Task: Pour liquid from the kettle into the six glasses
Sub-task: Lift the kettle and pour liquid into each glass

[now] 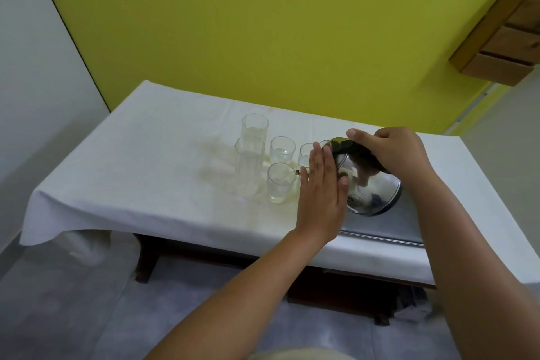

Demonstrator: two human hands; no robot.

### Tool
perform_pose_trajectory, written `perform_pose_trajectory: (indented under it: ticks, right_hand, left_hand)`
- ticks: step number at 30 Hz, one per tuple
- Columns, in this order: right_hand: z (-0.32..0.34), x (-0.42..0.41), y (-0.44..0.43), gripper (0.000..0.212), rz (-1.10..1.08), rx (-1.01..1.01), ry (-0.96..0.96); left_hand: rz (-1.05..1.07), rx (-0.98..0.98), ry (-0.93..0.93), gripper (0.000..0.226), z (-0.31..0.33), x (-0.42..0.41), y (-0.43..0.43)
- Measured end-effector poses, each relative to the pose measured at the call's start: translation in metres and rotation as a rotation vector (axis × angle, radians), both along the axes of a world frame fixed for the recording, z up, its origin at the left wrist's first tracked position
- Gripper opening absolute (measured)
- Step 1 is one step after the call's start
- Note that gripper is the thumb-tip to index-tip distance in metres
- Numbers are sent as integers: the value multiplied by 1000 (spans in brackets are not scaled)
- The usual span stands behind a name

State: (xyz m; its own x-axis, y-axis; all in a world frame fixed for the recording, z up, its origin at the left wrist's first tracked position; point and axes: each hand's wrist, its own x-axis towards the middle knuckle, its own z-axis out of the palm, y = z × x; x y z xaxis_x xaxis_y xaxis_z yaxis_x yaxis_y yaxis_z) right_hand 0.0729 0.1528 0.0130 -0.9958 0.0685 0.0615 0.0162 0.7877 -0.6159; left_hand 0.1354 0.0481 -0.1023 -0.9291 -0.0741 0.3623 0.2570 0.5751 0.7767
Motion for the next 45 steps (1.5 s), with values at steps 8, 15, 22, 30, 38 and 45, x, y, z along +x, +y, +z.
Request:
perform_pose_trajectory:
  ticks: [8,15,22,30,38,45]
  right_hand:
    - [-10,2,28,60,-37,-275,-30]
    - [-15,3,47,72,-88,-472,-67]
    - [-19,4,63,70,-140,-511,-27]
    - [-16,-3,71,61,-94,-280,11]
    - [-2,-21,64,61,37,17,12]
    - [-2,-31,57,61,136,92,18]
  left_hand:
    - [-69,-114,65,61,9,-6,2]
    - [-52,-211,102,64,26,-12,13]
    - [-15,-228,90,69,30,-12,38]
    - [65,-143,36,77,18,-14,67]
    - [192,-11,-34,73,9,-17,85]
    - [295,39,-28,77,7,-22,93]
